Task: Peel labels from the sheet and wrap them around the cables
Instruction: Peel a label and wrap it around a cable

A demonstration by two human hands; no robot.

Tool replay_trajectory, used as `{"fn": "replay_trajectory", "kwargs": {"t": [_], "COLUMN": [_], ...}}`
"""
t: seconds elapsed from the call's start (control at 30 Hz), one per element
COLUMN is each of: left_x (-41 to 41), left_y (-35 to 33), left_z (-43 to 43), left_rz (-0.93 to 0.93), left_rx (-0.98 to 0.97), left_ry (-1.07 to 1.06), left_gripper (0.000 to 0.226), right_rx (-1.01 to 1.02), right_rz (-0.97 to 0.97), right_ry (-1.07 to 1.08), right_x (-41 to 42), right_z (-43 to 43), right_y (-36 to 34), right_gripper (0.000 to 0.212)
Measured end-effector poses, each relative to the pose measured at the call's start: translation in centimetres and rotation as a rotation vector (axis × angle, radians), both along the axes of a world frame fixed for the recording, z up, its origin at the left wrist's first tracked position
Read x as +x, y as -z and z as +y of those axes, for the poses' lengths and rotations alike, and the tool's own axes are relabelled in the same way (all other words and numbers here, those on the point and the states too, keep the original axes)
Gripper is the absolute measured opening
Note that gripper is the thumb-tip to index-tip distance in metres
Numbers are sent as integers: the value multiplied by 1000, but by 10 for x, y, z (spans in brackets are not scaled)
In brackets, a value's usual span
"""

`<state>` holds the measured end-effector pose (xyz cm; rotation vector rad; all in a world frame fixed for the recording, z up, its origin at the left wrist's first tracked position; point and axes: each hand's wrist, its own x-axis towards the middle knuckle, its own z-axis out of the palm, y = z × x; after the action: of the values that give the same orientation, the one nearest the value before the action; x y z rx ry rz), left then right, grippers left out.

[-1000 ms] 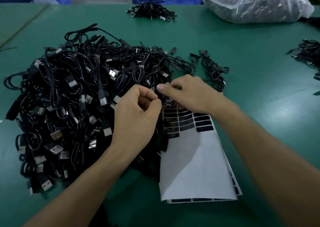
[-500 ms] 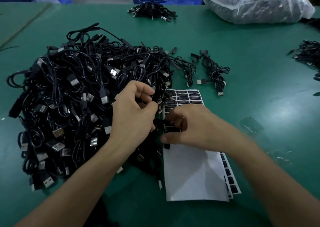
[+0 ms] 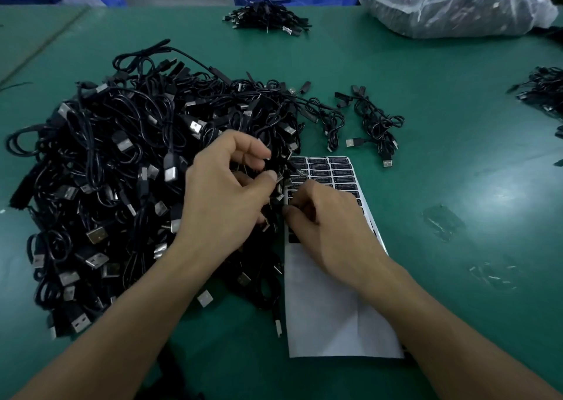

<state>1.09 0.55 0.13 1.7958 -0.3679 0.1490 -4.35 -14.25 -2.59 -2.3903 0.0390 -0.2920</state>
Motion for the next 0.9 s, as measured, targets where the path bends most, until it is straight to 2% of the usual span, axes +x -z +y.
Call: {"fn": "replay_trajectory", "kwargs": {"t": [0.13,0.23,0.33,0.5,0.67,0.8,0.9], "left_x": [-3,-4,-3,-4,-2,-3,-5], "left_y": [-9,-8,-12,-18,-17,-23,-29], "left_z": [8,11,9,10,12,12,9], "left_rz": [-355,-370,-351,-350,-349,-378,-391], "left_rx": [429,708,749,805,726,433,241], "left_ry": [-105,-151,-169,-147,-102,-96,-40], "left_gripper": [30,47,59,42,36,38,46], "right_rx": [71,53,-11,-57,-109,-152,-70], "right_rz": [34,63,48,33,21,29,106], "right_ry": [23,10,-21,-29,-12,99,87], "right_x": [-2,-2,-4,-7,-11,-16,-15], "right_z": [1,1,3,6,7,8,8], "right_y": [-3,-3,-3,-5,-6,-10,-13], "right_gripper": [18,19,24,23,15,15,14]}}
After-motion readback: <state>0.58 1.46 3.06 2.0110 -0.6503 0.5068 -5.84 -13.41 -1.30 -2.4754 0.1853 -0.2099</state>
